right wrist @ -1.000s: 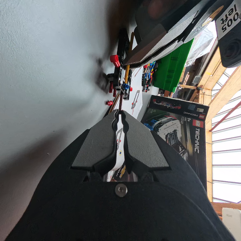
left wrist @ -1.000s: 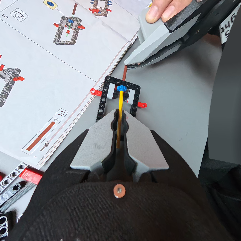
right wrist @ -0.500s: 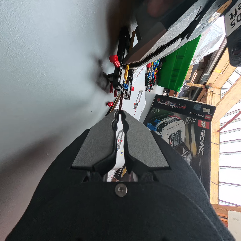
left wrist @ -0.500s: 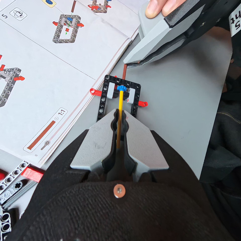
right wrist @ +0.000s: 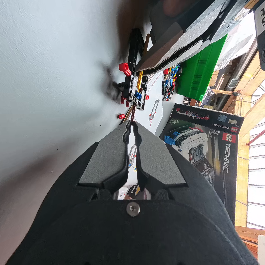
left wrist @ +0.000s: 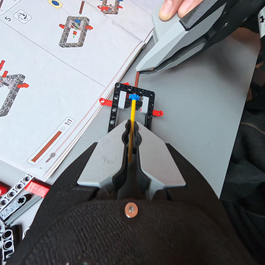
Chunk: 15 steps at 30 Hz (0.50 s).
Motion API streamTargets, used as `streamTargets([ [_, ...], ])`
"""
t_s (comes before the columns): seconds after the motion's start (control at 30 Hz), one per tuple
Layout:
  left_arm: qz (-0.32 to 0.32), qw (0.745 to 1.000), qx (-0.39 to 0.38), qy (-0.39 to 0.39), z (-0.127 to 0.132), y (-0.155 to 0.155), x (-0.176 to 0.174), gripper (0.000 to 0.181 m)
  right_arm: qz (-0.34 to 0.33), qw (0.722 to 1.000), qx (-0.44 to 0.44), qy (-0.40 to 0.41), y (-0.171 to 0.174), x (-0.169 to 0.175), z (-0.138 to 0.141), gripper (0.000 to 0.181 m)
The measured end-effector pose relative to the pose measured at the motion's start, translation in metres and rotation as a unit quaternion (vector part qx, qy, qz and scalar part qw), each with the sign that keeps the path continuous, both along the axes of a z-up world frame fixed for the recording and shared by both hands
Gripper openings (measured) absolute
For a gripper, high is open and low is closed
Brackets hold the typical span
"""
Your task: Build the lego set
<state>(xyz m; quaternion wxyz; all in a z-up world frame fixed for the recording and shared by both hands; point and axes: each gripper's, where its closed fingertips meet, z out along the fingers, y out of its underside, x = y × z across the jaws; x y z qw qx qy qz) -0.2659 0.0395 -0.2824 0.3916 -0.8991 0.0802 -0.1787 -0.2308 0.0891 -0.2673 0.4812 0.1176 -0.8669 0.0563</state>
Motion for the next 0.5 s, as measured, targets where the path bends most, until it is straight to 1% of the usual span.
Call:
streamTargets([
  [0.17, -0.001, 1.000, 0.005, 0.018, -0.0004, -0.0001, 0.0007, 0.002, -0.003, 1.000, -0.003, -0.020, -0.0008, -0.0005, 0.0019, 0.000],
  [0.3, -0.002, 1.000, 0.005, 0.018, -0.0004, -0.0002, 0.0008, 0.002, -0.002, 1.000, 0.003, -0.023, -0.0010, -0.0010, 0.0017, 0.000],
  [0.5, -0.004, 1.000, 0.004, 0.017, -0.0003, -0.0005, 0.0013, 0.002, 0.010, 0.999, -0.016, -0.047, -0.0019, -0.0008, 0.0023, 0.000],
])
